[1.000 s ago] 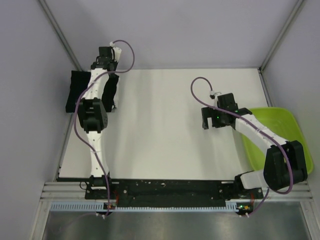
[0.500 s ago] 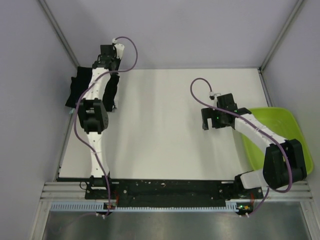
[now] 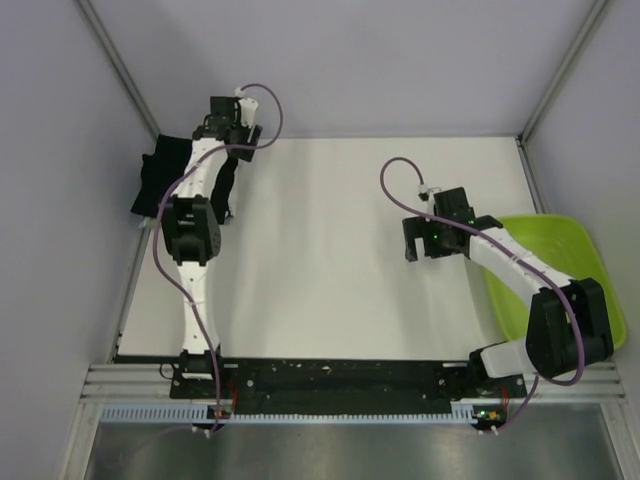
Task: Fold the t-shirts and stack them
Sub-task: Put the neatly folded tshirt into the corner of the board with the left arm
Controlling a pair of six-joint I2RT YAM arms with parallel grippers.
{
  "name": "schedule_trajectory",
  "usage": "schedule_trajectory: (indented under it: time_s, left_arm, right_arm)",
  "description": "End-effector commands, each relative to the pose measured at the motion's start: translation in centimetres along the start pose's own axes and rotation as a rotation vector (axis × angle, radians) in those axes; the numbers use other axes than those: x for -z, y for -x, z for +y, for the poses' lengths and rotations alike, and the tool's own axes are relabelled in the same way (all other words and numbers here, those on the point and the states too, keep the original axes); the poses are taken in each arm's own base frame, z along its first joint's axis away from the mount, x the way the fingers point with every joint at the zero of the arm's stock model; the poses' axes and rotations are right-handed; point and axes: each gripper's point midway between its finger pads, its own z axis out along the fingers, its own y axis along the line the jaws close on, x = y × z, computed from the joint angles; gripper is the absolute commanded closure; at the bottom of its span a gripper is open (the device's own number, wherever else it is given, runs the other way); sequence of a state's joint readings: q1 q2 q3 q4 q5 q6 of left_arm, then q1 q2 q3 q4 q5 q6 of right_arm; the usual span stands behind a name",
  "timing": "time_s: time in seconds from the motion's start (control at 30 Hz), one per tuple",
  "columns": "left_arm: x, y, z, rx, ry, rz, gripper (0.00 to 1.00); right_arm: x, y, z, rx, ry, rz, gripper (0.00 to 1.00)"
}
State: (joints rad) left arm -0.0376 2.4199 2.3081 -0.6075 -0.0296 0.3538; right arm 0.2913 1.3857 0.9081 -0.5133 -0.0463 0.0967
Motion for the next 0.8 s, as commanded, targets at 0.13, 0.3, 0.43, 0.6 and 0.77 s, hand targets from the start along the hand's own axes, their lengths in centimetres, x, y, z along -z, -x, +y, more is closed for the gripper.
schedule_trajectory:
  time_s: [0.13,0.3,0.43,0.6,0.77]
  left_arm:
    - [13.6,10.1,-0.6,-0.039,-0.086,-0.285,0.02]
    - [18.3,8.3,-2.7,-0.081,-0.186,-0.254,0.01]
    - [21.3,4.6,-3.5,-0.13,-0.196,-0.205,0.01]
    - [24.4,-2.2,-4.9,-0.167,-0.194,-0.144,0.01]
    - [25.6,-10.0,-6.6,-0.129,-0.178,-0.087,0.01]
  right_arm:
    - [0.8,1.2,0.6,0.017,0.021,-0.045,0.01]
    - [1.0,1.2,0.8,0.008,0.029,-0.054,0.01]
    - [1.7,1.6,1.0,0.004,0.039,-0.086,0.01]
    - [2.8,2.0,1.0,-0.013,0.039,-0.146,0.01]
    - [3.0,1.9,0.9,-0.049,0.035,-0.202,0.01]
